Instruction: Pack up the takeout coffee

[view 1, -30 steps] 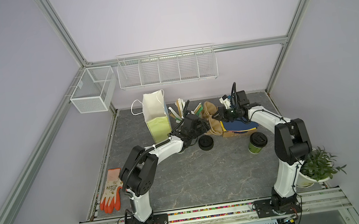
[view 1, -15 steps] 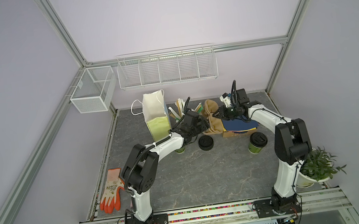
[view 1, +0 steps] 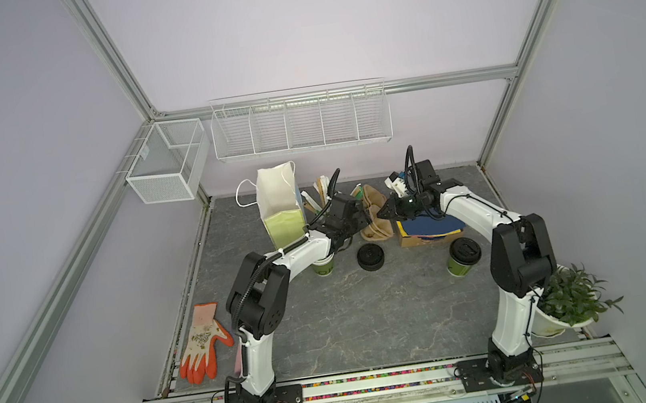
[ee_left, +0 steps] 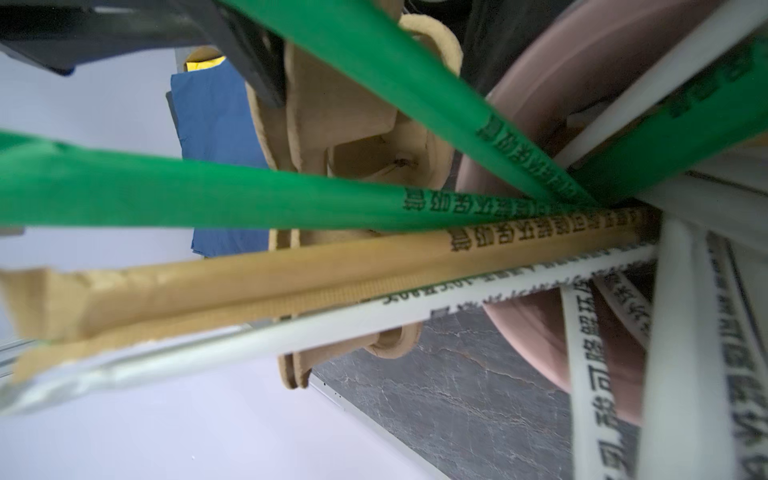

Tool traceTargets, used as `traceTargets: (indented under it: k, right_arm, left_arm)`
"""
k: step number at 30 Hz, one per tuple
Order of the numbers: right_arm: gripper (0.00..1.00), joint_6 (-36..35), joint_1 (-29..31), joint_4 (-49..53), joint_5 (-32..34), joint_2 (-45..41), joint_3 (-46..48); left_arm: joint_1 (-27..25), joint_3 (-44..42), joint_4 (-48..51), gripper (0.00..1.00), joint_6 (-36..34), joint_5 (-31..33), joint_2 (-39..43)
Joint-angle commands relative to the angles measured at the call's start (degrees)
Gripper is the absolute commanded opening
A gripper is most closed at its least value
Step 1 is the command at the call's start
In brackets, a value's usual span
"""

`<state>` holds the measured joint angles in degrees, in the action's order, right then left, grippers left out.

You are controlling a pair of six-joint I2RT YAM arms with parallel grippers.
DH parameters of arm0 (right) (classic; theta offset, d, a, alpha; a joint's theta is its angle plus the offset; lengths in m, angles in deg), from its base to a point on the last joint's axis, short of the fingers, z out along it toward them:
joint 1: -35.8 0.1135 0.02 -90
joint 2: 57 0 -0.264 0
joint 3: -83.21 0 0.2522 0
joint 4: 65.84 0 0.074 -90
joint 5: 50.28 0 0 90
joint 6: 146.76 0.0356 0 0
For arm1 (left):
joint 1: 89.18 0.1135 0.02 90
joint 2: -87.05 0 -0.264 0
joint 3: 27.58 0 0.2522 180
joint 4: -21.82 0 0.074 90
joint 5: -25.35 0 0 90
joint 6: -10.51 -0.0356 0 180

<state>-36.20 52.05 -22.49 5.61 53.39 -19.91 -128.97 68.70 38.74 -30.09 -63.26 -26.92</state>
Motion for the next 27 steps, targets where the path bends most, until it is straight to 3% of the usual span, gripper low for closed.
traceTargets:
  k: [1,7,10,18,27]
  right_arm:
    - [0.23,-1.53,-0.10,2.10,0.18,0.34,-0.78]
    - [0.47,-2.51,1.81,0.82,1.37,-2.45,0.40]
    - [0.54,-3.15,2.06,-0.70,3.48,-4.64,2.43]
    - [0.56,-6.49,3.95,-10.37,10.00,-12.43,13.23]
    - [0.53,-12.30,7.68,-11.92,16.90,-15.82,16.05]
  left_arm:
    - [0.06,1.73,0.67,0.67,0.30,1.00,-1.49]
    - [0.06,1.15,-1.02,0.67,0.95,-0.39,-1.39]
    - [-0.02,1.16,-1.18,0.67,0.96,-1.03,-1.40]
    - [-0.02,0.56,-1.48,0.67,1.06,-1.47,-1.19]
    - [0.06,0.82,-0.92,0.67,0.53,-1.79,-0.99]
